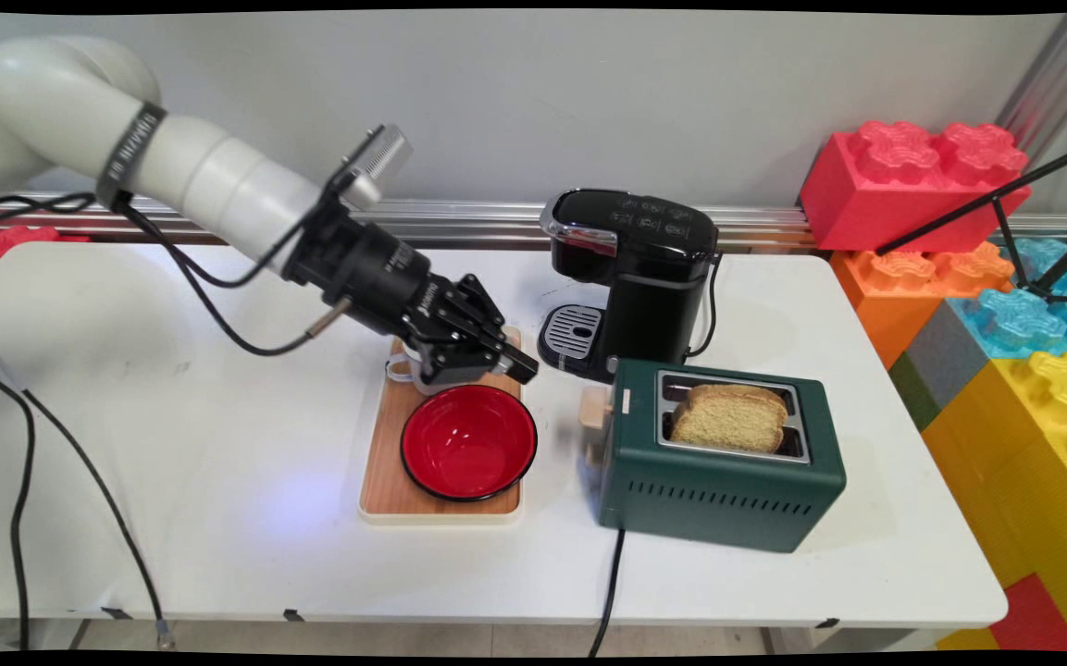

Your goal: Press the toaster switch

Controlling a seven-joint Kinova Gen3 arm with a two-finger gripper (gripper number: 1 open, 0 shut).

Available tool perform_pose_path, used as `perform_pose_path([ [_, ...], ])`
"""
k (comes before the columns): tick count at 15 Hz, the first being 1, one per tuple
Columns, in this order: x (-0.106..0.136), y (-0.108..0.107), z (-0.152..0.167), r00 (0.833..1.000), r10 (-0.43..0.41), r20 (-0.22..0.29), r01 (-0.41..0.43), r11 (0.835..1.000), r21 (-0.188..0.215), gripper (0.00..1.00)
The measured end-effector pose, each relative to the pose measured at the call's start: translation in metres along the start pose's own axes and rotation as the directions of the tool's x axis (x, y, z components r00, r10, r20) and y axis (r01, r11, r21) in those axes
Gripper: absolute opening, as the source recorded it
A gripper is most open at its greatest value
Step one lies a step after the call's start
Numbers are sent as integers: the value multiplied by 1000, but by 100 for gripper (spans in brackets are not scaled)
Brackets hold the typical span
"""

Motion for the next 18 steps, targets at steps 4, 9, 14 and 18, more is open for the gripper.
perform_pose_path([
  [4, -10, -6, 25, 1000, 12, -11, -12, 1000, 12, 0],
  [9, -16, -12, 47, 1000, 2, -15, -2, 1000, 25, 0],
  [14, -19, -17, 67, 1000, -18, -17, 19, 999, 35, 0],
  [18, -19, -19, 77, 999, -32, -17, 33, 999, 38, 0],
])
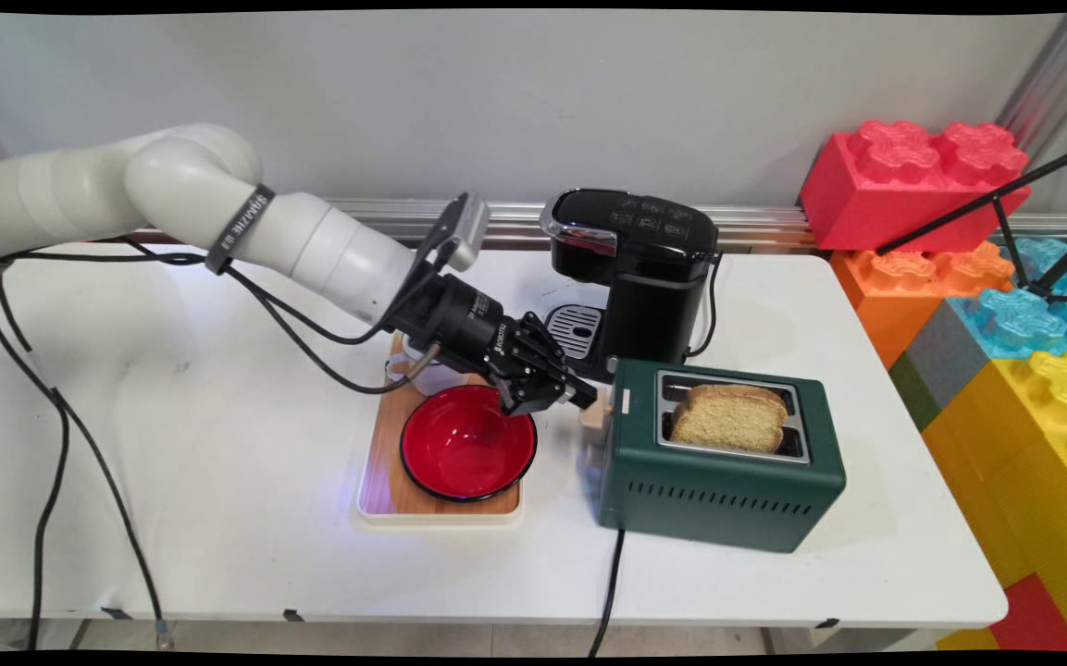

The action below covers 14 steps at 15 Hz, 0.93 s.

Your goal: Press the toaster switch

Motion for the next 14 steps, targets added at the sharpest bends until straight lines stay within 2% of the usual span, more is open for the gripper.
perform_pose_path([
  [14, -8, -6, 28, 999, -14, 36, 14, 1000, 5, 0],
])
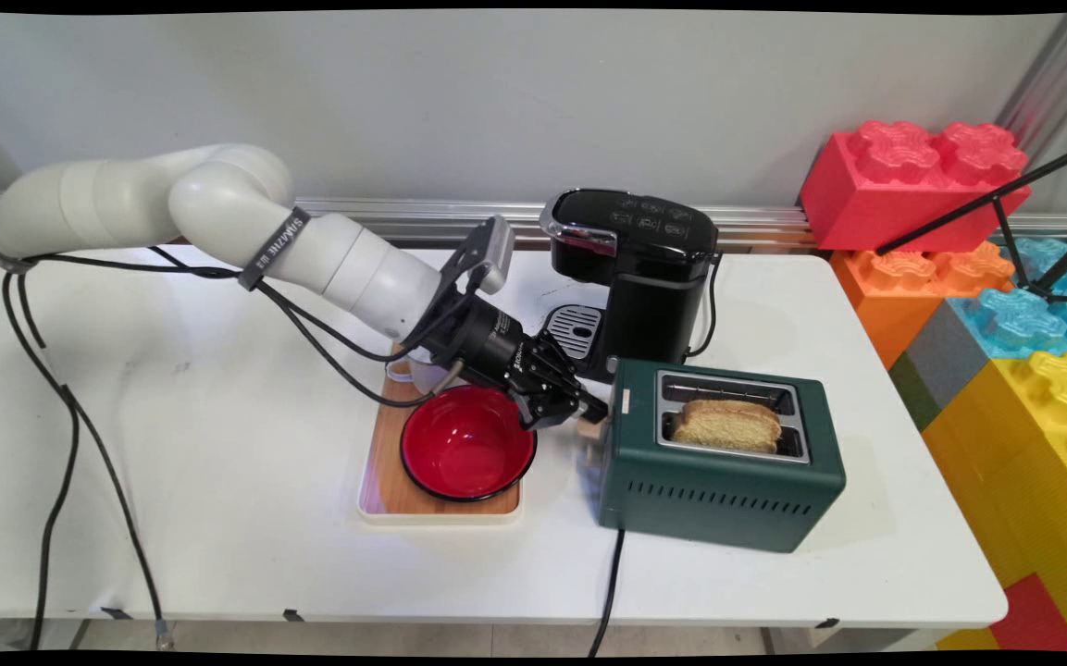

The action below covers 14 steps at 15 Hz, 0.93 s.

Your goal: Press the toaster switch

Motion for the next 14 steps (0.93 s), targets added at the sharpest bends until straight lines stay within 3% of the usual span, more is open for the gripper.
perform_pose_path([
  [14, -4, 1, 2, 999, 13, 44, -12, 1000, -4, 0],
])
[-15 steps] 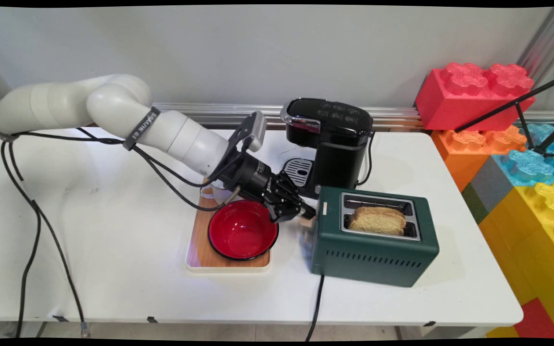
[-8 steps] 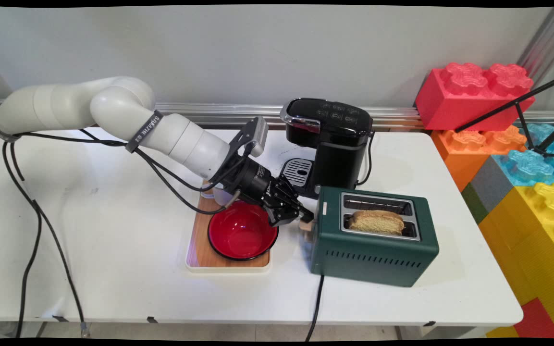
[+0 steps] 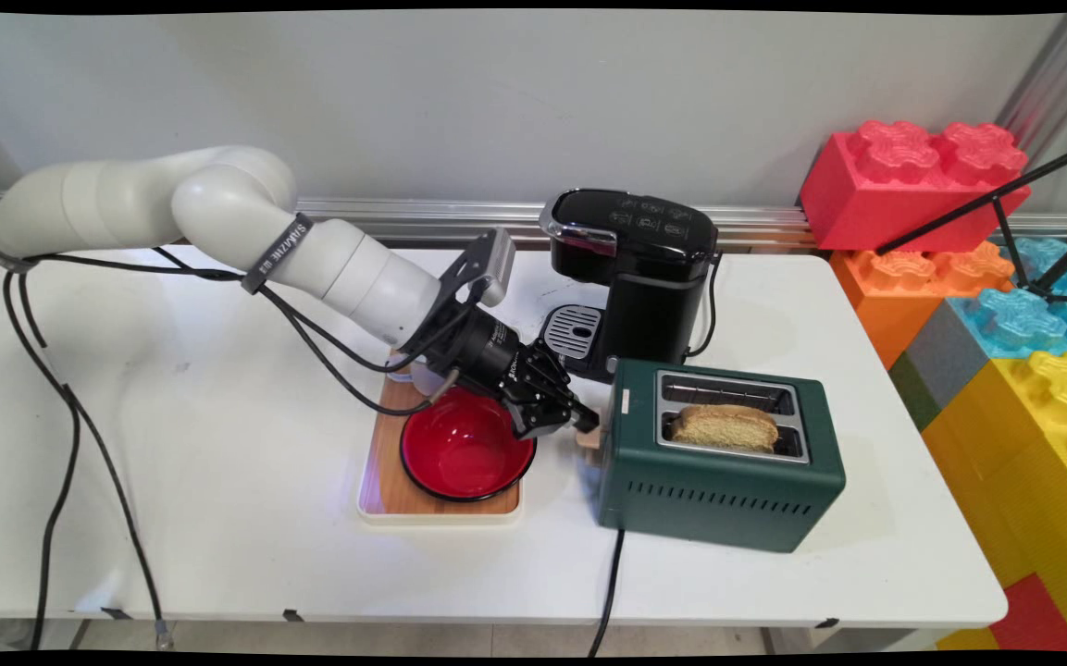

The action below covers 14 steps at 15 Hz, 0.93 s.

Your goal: Press the toaster switch

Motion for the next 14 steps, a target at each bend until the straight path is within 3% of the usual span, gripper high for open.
perform_pose_path([
  [14, -1, -2, 8, 999, -1, 40, 1, 1000, 10, 0],
])
